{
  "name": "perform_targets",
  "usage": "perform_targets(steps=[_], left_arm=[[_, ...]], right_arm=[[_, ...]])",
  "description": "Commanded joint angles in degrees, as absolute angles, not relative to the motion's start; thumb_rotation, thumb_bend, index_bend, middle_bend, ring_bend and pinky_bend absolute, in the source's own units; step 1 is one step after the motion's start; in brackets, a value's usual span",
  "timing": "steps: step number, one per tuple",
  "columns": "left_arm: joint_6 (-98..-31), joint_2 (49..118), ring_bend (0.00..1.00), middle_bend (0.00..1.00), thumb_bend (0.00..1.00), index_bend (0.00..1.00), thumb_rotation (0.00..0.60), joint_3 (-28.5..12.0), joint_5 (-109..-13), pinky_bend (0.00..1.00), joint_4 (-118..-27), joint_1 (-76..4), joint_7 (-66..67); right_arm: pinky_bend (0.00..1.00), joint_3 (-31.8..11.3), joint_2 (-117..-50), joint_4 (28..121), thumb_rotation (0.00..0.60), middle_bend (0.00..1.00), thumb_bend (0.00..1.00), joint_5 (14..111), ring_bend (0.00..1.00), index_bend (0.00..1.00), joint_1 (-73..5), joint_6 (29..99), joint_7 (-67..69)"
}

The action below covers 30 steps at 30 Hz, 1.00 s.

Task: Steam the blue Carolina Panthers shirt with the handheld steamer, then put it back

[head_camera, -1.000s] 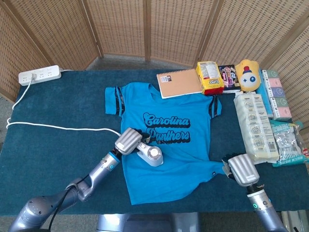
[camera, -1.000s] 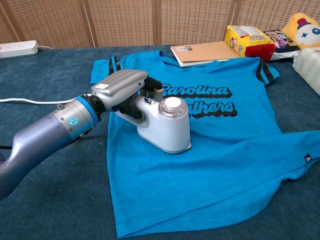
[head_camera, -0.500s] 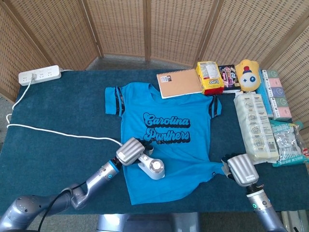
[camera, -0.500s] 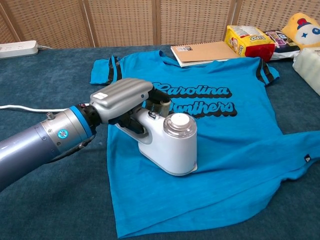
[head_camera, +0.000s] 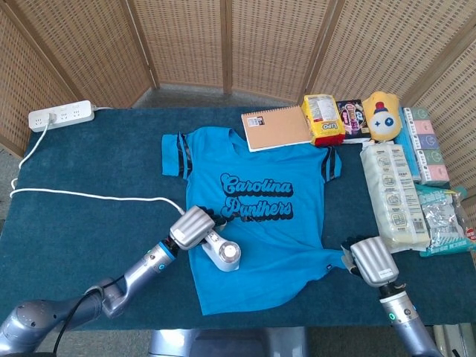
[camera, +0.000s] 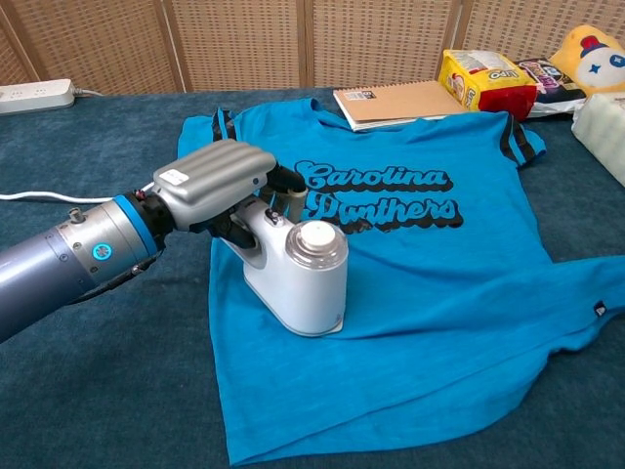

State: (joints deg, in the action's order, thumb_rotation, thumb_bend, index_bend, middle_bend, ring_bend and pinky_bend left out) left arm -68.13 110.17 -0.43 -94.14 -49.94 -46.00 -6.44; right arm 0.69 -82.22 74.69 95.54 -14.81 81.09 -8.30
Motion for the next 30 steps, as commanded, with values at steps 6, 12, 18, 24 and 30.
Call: perform_targets(steps=[6, 12, 18, 24, 30], left_arm=[[-67.24, 113.84, 0.59, 0.67, 0.44, 0.52, 0.6, -3.75, -91.8, 0.65, -39.19, -47.51, -9.77], [-67.58, 115.49, 0.59, 0.67, 0.44, 0.52, 0.6, -5.0, -90.61, 0.65, -34.7, -47.88, -12.52], [-70.65, 115.39, 0.59, 0.67, 0.44, 0.52, 0.6, -2.14, -93.42, 0.65, -35.24, -47.06, -14.64], [-73.96, 114.65, 0.59, 0.67, 0.44, 0.52, 0.6, 0.64, -96.19, 0.65, -38.43, -45.79, -15.29], [-74.82, 114.2, 0.59, 0.67, 0.44, 0.52, 0.6, 2.13, -97.36, 0.65, -41.04, -44.83, -14.68]], right_arm=[[0.78, 0.6, -82.21, 74.73, 0.6, 0.69, 0.36, 95.46, 0.7, 0.76, -14.93, 80.89, -8.47], [0.78, 0.55, -82.24, 74.81, 0.6, 0.69, 0.36, 95.34, 0.7, 0.76, -15.04, 80.63, -8.64], [0.78, 0.47, -82.28, 74.8, 0.6, 0.69, 0.36, 95.2, 0.7, 0.76, -15.12, 80.47, -8.7], [0.78, 0.42, -82.29, 74.83, 0.6, 0.69, 0.36, 95.14, 0.7, 0.76, -15.16, 80.44, -8.7], [0.78, 0.45, -82.19, 75.01, 0.6, 0.69, 0.36, 95.17, 0.7, 0.76, -15.15, 80.48, -8.78]])
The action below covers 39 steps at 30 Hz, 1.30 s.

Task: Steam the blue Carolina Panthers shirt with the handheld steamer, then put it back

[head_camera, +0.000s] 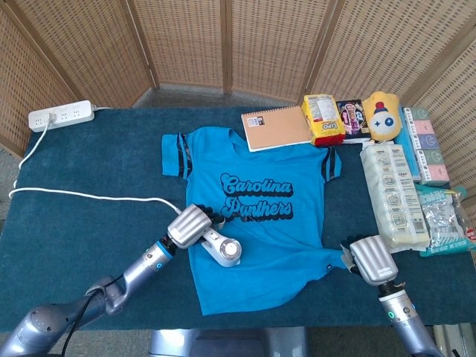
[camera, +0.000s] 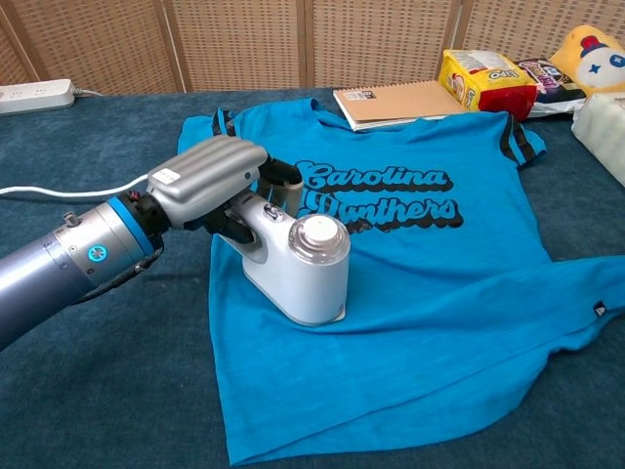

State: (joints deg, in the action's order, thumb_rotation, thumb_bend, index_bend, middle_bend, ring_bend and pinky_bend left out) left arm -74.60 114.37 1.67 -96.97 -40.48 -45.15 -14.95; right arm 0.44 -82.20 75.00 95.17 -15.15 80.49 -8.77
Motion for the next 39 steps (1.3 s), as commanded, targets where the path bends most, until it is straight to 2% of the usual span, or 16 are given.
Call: perform_targets(steps=[1, 6, 19, 31, 39], left_arm=[[-74.8, 114.21, 0.59, 0.67, 0.44, 0.52, 0.6, 2.26, -97.46, 0.65, -41.16, -44.75, -14.51], [-73.77, 114.77, 0.59, 0.67, 0.44, 0.52, 0.6, 2.07, -96.85, 0.65, -40.45, -44.44, -14.37], [-72.41, 117.5, 0.59, 0.67, 0.44, 0.52, 0.6, -2.1, -92.82, 0.65, -29.69, -45.1, -18.55], [-73.09, 120.11, 0.59, 0.67, 0.43, 0.52, 0.6, 0.54, -95.11, 0.64, -28.69, -45.41, -19.75], [-74.79, 121.36, 0.59, 0.67, 0.43, 0.52, 0.6, 0.79, -96.16, 0.64, -30.52, -46.32, -20.26]], right_arm=[[0.78, 0.46, -82.19, 75.03, 0.6, 0.69, 0.36, 95.15, 0.7, 0.76, -15.15, 80.45, -8.78], [0.78, 0.48, -82.23, 75.02, 0.6, 0.69, 0.36, 95.16, 0.7, 0.76, -15.15, 80.43, -8.78], [0.78, 0.46, -82.34, 74.9, 0.6, 0.69, 0.36, 94.95, 0.71, 0.76, -15.25, 80.08, -8.88], [0.78, 0.49, -82.18, 74.77, 0.6, 0.69, 0.36, 94.76, 0.7, 0.76, -15.07, 80.22, -8.83], [0.78, 0.53, -81.95, 74.81, 0.6, 0.69, 0.36, 94.67, 0.71, 0.76, -14.79, 80.52, -8.71]])
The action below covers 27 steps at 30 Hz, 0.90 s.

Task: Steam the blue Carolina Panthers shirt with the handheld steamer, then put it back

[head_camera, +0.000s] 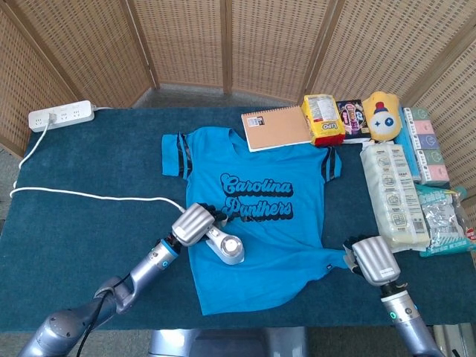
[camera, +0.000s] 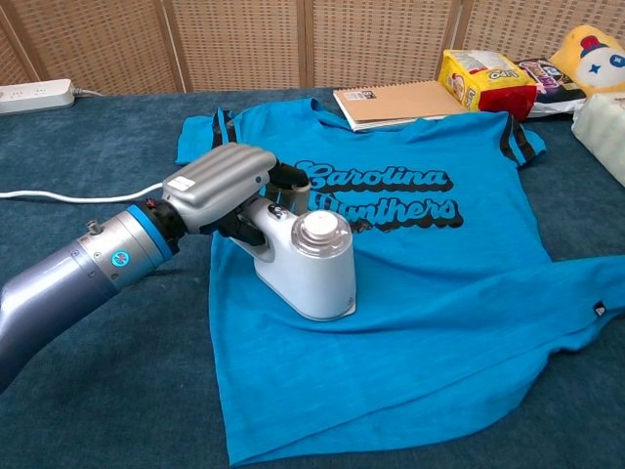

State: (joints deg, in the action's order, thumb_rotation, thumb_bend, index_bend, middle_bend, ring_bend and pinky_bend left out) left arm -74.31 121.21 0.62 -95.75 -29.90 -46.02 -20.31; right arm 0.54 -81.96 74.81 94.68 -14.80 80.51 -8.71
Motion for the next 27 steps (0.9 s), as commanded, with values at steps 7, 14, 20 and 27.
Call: perform_targets(steps=[7, 14, 20, 27], left_arm=[[-75.05, 121.73, 0.59, 0.67, 0.43, 0.52, 0.6, 1.49, -97.1, 0.64, -33.1, -46.75, -19.85], [-74.68, 122.41, 0.59, 0.67, 0.43, 0.52, 0.6, 1.49, -97.29, 0.64, -33.03, -47.09, -18.93], [-74.49, 121.96, 0.59, 0.67, 0.43, 0.52, 0.6, 0.82, -96.74, 0.64, -30.56, -47.32, -18.87], [-75.05, 120.28, 0.59, 0.67, 0.43, 0.52, 0.6, 0.62, -96.24, 0.64, -27.43, -46.86, -19.48]], right_arm=[[0.78, 0.46, -81.97, 74.81, 0.6, 0.69, 0.36, 94.61, 0.71, 0.76, -14.83, 80.46, -8.69], [0.78, 0.48, -82.07, 74.67, 0.6, 0.69, 0.36, 94.56, 0.71, 0.76, -14.8, 80.37, -8.64], [0.78, 0.43, -82.02, 74.66, 0.6, 0.69, 0.36, 94.46, 0.71, 0.76, -14.81, 80.29, -8.68], [0.78, 0.29, -82.41, 74.73, 0.6, 0.69, 0.36, 94.46, 0.71, 0.76, -15.28, 79.65, -9.05]])
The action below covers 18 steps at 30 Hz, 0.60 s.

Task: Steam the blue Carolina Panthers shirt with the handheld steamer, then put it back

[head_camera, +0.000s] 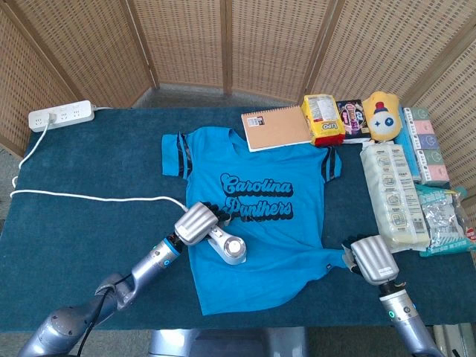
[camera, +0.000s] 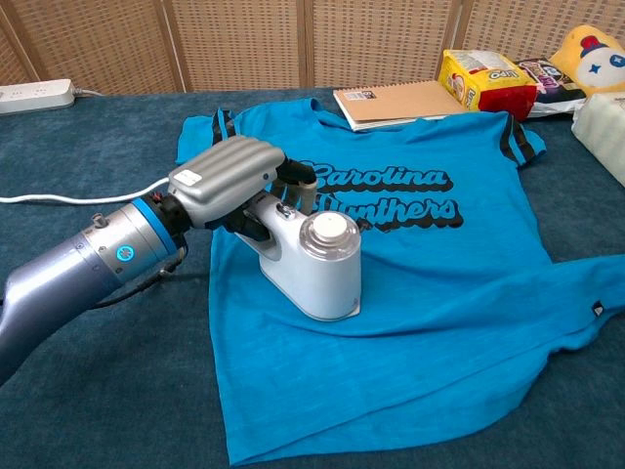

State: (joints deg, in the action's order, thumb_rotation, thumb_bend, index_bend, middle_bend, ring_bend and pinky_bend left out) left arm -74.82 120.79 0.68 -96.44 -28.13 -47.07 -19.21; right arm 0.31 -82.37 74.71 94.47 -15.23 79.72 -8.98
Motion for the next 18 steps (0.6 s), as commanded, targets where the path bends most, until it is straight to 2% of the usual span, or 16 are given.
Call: perform_targets(steps=[1, 10, 18], left_arm=[[-75.13, 120.09, 0.59, 0.67, 0.43, 0.52, 0.6, 0.56, -96.13, 0.64, -27.1, -46.78, -19.53], [-75.22, 119.12, 0.59, 0.67, 0.43, 0.52, 0.6, 0.33, -95.14, 0.64, -25.72, -45.85, -20.36], [-75.57, 121.58, 0.59, 0.67, 0.43, 0.52, 0.6, 0.65, -96.0, 0.64, -27.3, -47.24, -20.23]], right_arm=[[0.78, 0.28, -82.44, 74.76, 0.6, 0.69, 0.36, 94.46, 0.71, 0.76, -15.33, 79.57, -9.09], [0.78, 0.25, -82.79, 74.6, 0.6, 0.69, 0.36, 94.44, 0.71, 0.76, -15.67, 79.14, -9.06], [0.78, 0.35, -82.49, 74.45, 0.6, 0.7, 0.36, 94.35, 0.71, 0.76, -15.35, 79.6, -8.84]])
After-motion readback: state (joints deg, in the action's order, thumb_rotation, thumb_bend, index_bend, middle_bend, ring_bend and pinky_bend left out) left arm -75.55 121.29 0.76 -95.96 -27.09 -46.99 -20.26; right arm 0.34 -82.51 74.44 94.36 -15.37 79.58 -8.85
